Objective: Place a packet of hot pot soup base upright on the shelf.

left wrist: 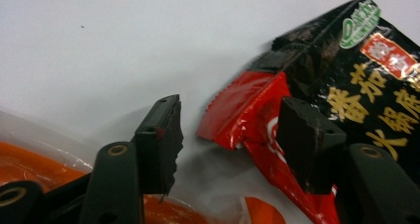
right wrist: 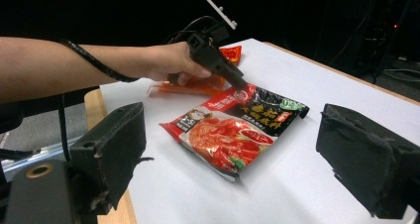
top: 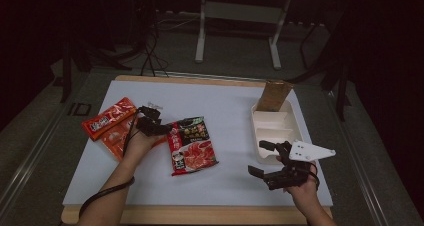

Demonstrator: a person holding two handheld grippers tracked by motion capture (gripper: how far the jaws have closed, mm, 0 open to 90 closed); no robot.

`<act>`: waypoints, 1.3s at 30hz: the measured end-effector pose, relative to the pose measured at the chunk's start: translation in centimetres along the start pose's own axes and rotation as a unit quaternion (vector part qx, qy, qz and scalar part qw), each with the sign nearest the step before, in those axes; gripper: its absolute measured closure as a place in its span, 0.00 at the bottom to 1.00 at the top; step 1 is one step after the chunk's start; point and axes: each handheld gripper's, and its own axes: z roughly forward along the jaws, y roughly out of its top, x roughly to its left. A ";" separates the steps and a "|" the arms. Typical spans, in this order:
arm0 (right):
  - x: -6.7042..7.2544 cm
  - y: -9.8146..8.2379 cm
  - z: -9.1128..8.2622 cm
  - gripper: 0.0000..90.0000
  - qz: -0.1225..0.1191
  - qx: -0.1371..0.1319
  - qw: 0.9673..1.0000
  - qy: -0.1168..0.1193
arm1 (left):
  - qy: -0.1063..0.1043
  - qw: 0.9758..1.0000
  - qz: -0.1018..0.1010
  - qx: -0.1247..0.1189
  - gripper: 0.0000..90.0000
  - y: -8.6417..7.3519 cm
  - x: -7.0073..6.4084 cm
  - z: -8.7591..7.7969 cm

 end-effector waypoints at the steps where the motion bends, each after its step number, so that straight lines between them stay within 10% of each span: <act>1: -0.1 0.0 0.0 0.13 0.003 0.000 1.000 0.002 | -0.007 1.000 0.000 0.003 0.50 0.0 -0.1 0.3; 12: -0.2 -0.1 0.1 0.13 0.002 0.004 1.000 -0.001 | -0.026 0.999 0.000 0.035 0.60 0.3 -0.6 1.4; 19: -0.1 0.0 0.2 0.14 0.002 0.005 1.000 -0.001 | -0.024 0.997 0.004 0.067 0.85 0.9 -1.4 1.5; 39: -0.5 0.0 0.1 0.17 -0.008 -0.013 1.000 -0.006 | -0.001 0.997 0.070 0.021 0.97 1.0 -3.1 -1.8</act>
